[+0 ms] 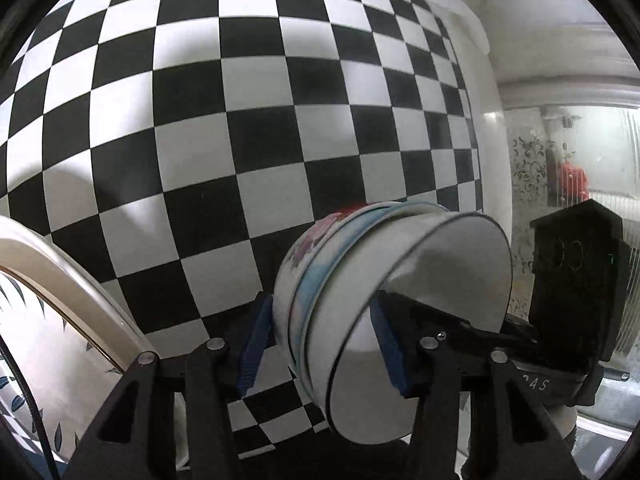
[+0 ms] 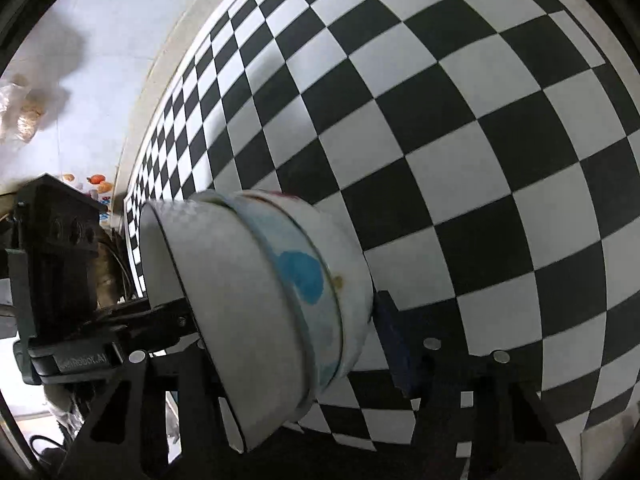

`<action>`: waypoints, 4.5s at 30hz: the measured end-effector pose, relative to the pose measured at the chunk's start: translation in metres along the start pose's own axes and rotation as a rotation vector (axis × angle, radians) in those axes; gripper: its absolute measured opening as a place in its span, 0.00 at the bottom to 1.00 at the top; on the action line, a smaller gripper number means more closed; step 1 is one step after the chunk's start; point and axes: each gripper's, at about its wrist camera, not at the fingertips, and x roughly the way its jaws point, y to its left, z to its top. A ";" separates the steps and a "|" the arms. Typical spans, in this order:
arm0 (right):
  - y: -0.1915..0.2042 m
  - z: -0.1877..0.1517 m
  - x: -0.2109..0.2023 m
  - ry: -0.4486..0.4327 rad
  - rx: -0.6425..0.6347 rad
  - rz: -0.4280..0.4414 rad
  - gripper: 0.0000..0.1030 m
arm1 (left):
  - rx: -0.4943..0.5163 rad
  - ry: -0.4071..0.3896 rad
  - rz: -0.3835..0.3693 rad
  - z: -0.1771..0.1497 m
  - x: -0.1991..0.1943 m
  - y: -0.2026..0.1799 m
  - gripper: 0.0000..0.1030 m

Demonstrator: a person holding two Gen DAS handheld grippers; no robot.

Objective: Organize plates and bowls

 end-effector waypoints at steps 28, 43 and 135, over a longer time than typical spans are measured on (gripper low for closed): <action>0.056 -0.012 -0.002 -0.095 -0.186 -0.105 0.41 | 0.003 -0.172 0.054 -0.022 -0.047 0.012 0.44; 0.133 -0.019 -0.014 -0.117 -0.328 -0.069 0.41 | -0.078 -0.317 0.043 -0.060 -0.121 0.042 0.44; 0.309 -0.400 -0.196 -0.720 -0.628 -0.361 0.90 | -0.022 -0.907 0.535 -0.419 -0.308 -0.018 0.86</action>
